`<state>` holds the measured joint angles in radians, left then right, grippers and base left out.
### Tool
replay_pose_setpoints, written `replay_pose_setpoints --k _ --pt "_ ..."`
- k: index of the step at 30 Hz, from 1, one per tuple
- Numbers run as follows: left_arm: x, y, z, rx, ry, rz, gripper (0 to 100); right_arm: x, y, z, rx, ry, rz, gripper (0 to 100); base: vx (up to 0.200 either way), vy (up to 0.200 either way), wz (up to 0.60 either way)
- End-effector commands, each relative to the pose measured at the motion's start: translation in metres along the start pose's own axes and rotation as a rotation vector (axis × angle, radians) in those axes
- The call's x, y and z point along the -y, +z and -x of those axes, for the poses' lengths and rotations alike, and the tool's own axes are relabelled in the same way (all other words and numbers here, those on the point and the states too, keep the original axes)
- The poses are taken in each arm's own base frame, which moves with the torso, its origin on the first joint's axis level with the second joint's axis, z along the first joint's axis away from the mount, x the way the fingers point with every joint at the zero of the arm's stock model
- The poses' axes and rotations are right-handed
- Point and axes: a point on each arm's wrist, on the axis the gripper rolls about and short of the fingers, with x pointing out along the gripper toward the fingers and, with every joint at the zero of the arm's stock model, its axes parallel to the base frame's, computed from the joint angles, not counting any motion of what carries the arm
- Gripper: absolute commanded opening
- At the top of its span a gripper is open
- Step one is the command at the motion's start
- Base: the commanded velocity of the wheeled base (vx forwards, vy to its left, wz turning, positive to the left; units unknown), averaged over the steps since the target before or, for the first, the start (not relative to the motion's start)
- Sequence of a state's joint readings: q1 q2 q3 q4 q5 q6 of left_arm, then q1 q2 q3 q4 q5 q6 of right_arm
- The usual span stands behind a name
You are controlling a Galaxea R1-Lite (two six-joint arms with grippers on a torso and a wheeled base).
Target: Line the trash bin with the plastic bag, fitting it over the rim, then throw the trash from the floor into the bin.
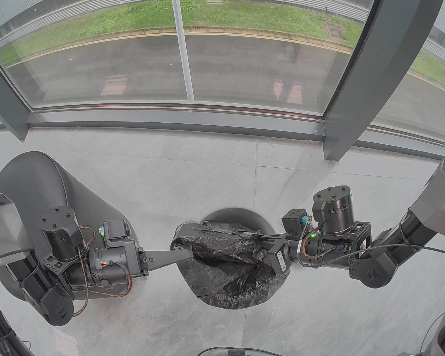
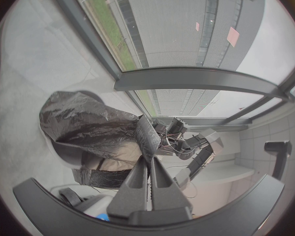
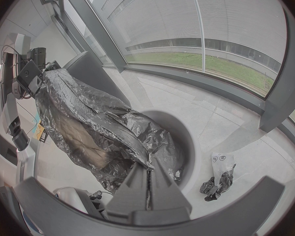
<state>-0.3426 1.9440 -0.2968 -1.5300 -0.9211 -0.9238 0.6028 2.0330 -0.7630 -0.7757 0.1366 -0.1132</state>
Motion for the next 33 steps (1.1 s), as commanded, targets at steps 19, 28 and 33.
replay_pose_setpoints --k 19,28,33 --pt "0.013 -0.013 -0.048 0.222 0.652 -0.548 0 0.008 0.002 0.006 0.054 -0.079 -0.014 0 0.0 0.0 0.0" --pt "-0.002 -0.024 -0.052 0.106 0.694 -0.583 0 0.019 0.0 0.007 0.059 -0.112 -0.036 0 0.0 0.0 0.0" --pt "-0.018 -0.029 -0.054 0.053 0.739 -0.613 0 0.024 -0.004 0.002 0.05 -0.123 -0.041 0 0.0 0.0 0.0"
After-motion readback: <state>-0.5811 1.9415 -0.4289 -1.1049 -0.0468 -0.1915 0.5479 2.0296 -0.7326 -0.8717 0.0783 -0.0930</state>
